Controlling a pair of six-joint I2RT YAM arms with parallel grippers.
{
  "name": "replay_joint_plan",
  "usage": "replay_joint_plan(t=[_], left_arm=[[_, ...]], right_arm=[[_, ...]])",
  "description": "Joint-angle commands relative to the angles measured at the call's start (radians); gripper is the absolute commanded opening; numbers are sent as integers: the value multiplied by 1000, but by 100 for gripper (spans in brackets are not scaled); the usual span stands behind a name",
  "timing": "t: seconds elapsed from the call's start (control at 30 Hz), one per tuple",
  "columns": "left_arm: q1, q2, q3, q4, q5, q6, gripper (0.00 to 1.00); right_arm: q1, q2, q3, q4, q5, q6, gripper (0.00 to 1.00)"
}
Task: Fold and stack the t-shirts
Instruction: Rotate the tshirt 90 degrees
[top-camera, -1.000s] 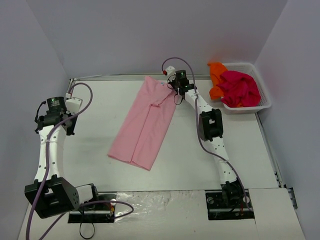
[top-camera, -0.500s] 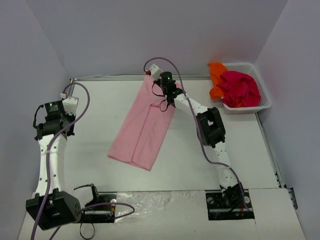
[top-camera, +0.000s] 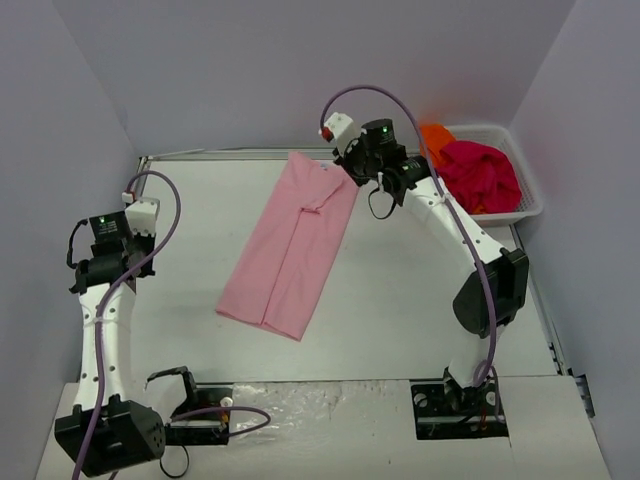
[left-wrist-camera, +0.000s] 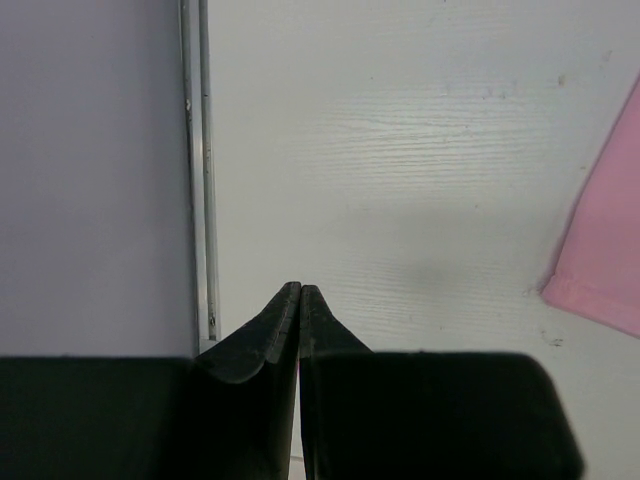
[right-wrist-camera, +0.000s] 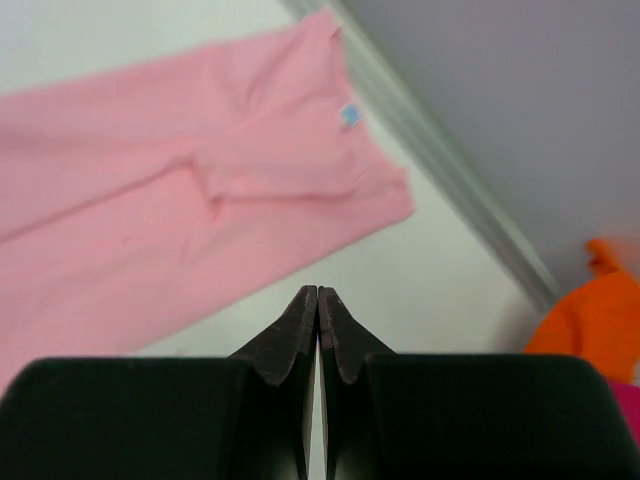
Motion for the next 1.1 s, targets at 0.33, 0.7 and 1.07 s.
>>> replay_joint_plan(t=[0.33, 0.7, 1.07], left_arm=[[7, -30, -35, 83, 36, -61, 2], [7, -15, -55, 87, 24, -56, 2], [7, -13, -59, 87, 33, -56, 2]], right_arm=[[64, 79, -161, -432, -204, 13, 0], [88, 284, -3, -433, -187, 35, 0], [147, 399, 86, -448, -168, 36, 0]])
